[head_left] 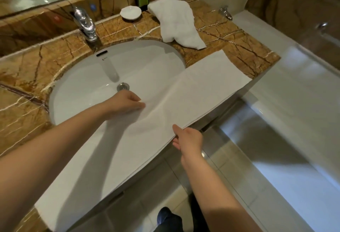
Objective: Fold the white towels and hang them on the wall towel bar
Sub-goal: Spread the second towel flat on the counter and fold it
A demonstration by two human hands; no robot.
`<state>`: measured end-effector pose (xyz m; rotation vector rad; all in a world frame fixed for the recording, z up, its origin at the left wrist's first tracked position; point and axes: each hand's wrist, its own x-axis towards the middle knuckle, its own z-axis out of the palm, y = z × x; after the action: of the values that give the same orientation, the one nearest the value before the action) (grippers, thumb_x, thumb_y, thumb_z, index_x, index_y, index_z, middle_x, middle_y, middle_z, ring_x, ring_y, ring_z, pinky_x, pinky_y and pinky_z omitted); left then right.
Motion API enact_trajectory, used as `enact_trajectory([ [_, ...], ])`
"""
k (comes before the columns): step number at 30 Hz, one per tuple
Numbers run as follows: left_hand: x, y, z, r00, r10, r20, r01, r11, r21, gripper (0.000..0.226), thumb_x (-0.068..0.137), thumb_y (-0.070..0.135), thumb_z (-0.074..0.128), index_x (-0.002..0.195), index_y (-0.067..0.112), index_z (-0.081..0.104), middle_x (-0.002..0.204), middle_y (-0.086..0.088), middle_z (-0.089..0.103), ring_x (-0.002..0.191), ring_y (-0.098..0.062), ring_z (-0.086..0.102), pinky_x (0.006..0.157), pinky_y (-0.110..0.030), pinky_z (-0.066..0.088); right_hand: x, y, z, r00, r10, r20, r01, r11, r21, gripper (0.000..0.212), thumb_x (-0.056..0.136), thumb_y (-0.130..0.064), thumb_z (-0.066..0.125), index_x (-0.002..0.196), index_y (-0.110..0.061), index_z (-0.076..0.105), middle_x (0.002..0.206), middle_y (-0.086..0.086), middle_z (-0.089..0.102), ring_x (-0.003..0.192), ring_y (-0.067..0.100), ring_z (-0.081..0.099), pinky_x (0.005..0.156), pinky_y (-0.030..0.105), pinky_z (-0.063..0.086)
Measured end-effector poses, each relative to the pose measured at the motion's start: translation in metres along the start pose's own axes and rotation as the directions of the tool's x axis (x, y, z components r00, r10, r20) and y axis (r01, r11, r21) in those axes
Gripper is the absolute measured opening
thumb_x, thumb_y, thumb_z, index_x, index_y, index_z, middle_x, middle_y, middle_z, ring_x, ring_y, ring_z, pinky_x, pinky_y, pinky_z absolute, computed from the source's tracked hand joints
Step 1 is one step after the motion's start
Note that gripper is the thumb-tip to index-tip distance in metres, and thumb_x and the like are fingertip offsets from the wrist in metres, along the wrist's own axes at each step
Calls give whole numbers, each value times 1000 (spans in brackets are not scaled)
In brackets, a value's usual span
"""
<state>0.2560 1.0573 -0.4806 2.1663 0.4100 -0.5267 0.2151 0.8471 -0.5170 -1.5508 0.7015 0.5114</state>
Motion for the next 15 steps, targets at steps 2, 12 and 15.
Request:
enact_trajectory([
  [2,-4,4,-6,1000,2,-31,-4,996,-84,35,85,25,68,75,-8,62,68,-9,51,63,-19,48,60,-26,39,-5,-9,4,1000,-25,1,25,999,35,31,85,-14,67,65,-13,44,64,8,49,62,22,50,77,44,53],
  [12,-46,47,-40,997,-36,-65,9,931,-364,19,82,26,72,77,10,64,66,-5,51,61,-17,47,57,-27,37,-35,-77,-3,977,-196,84,176,964,200,50,85,-11,70,113,23,45,109,34,61,92,37,65,66,33,48],
  [15,-61,63,-54,991,-36,-128,-25,895,-445,20,80,27,73,78,8,68,75,-9,59,69,-23,51,62,-30,40,-45,-103,-10,962,-263,80,250,958,137,35,87,-14,68,97,18,59,101,29,65,81,22,58,72,33,49],
])
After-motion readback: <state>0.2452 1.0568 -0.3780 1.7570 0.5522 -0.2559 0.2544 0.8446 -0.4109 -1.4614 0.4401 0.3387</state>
